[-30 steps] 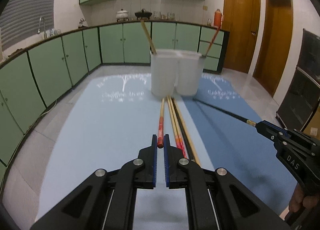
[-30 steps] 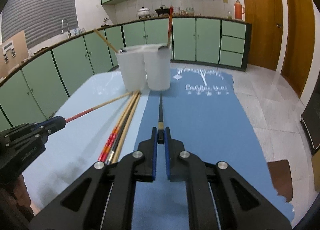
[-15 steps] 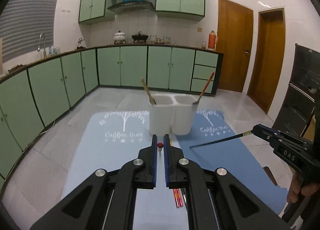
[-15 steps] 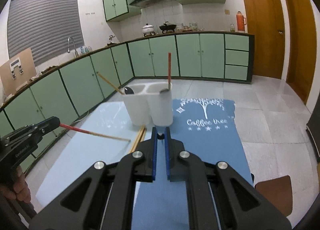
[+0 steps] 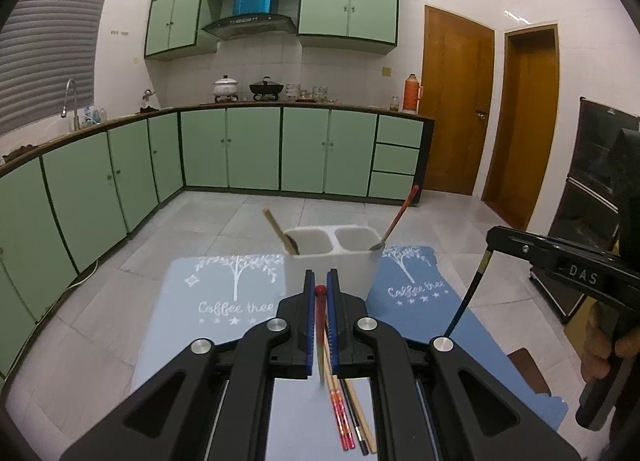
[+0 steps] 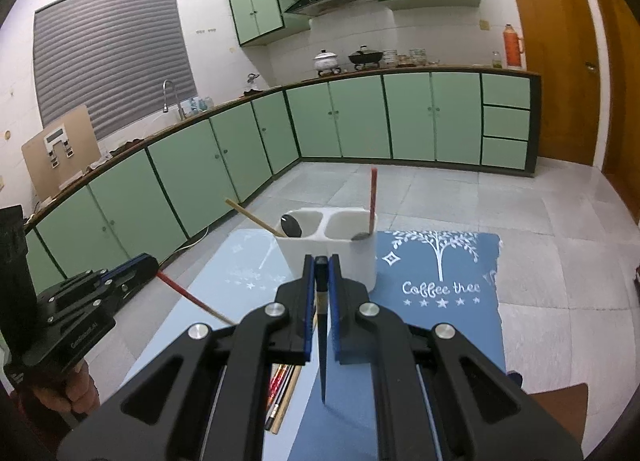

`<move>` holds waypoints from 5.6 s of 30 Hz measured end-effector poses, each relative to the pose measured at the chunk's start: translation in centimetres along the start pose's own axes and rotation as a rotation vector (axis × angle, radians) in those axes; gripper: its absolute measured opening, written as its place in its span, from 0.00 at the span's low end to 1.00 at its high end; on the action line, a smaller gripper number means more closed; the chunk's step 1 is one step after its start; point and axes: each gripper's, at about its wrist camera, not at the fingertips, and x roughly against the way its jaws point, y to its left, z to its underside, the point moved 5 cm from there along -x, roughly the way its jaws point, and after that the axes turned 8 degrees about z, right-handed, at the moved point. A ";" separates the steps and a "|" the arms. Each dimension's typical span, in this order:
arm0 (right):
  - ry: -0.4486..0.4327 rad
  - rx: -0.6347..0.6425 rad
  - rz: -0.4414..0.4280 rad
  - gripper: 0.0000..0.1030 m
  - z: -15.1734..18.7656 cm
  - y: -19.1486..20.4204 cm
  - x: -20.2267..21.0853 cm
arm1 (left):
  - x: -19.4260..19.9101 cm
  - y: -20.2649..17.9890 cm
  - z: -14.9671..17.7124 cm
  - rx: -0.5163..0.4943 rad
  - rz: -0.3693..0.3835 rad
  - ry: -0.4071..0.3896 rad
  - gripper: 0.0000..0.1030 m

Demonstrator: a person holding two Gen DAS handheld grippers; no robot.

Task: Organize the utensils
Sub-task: 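Lift both chopsticks and carry them over the white holder, then open both tools to drop the chopsticks into the holder, then withdraw both tools back over the remaining chopsticks, then close the right tool on a plain wooden chopstick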

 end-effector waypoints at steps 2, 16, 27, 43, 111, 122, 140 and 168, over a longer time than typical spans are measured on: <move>-0.002 0.002 -0.016 0.06 -0.9 0.1 0.2 | 0.1 -0.3 -0.6 -0.012 0.007 -0.008 0.05; -0.099 0.062 -0.059 0.06 -8.6 0.6 1.2 | 0.7 -2.6 -7.6 -0.103 0.052 -0.125 0.05; -0.201 0.058 -0.029 0.06 -16.4 -0.7 -1.4 | -2.6 -2.6 -16.2 -0.143 0.027 -0.261 0.05; -0.071 0.062 -0.005 0.06 -13.5 -2.4 -13.4 | -13.6 1.9 -13.5 -0.084 -0.024 -0.127 0.06; 0.224 0.079 0.147 0.82 22.1 4.4 -7.0 | -2.0 6.1 15.8 0.040 -0.166 0.201 0.82; 0.257 0.110 0.177 0.76 22.5 4.9 -7.8 | -2.1 5.9 15.8 0.047 -0.149 0.197 0.82; 0.258 0.019 0.175 0.57 22.2 3.0 -7.5 | -2.6 5.8 16.4 0.057 -0.146 0.216 0.82; 0.255 0.055 0.136 0.06 22.6 5.1 -7.9 | -3.0 5.3 17.1 0.068 -0.130 0.242 0.82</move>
